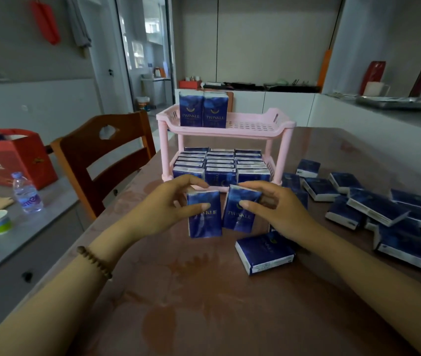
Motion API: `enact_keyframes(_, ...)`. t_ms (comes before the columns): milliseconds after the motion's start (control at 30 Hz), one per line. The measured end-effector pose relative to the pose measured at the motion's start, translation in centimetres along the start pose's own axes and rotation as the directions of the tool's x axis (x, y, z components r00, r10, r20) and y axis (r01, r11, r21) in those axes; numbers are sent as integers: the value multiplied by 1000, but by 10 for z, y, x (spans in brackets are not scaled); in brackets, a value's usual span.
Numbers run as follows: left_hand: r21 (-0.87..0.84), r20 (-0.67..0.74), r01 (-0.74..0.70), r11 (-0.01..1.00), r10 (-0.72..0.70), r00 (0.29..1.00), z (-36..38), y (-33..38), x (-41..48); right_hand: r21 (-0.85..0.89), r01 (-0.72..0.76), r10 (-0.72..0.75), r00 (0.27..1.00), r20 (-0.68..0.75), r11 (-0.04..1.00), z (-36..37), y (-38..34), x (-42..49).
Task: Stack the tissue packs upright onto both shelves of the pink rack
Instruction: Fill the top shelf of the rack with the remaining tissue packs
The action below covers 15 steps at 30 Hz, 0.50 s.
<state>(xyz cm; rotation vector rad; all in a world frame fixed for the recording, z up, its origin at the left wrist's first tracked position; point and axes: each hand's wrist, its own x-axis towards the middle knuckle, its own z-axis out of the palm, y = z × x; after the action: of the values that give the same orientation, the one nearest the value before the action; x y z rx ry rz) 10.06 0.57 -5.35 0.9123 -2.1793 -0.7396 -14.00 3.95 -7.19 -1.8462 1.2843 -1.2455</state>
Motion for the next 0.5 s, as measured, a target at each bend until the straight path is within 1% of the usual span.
enact_keyframes(100, -128, -121, -43, 991, 27, 992, -12, 15, 9, 31, 58, -56, 997, -54, 998, -11, -21, 10)
enact_keyframes(167, -183, -147, -44, 982, 17, 989, -28, 27, 21, 44, 109, -106, 992, -65, 993, -21, -38, 21)
enact_keyframes(200, -181, -150, -62, 982, 35, 988, -38, 35, 27, 41, 136, -133, 989, -64, 990, -26, -47, 27)
enact_keyframes(267, -92, -172, -122, 988, 105, 980, -60, 47, 40, 16, 195, -193, 978, -78, 981, -33, -64, 42)
enact_keyframes(333, 6, -190, -145, 989, 144, 971, -81, 55, 53, -14, 238, -238, 965, -109, 971, -40, -77, 60)
enact_keyframes(400, 32, -219, -163, 986, 166, 961, -100, 56, 69, -43, 258, -261, 955, -138, 965, -45, -87, 80)
enact_keyframes(500, 66, -260, -159, 985, 171, 951, -118, 49, 92, -73, 237, -246, 956, -159, 969, -48, -91, 111)
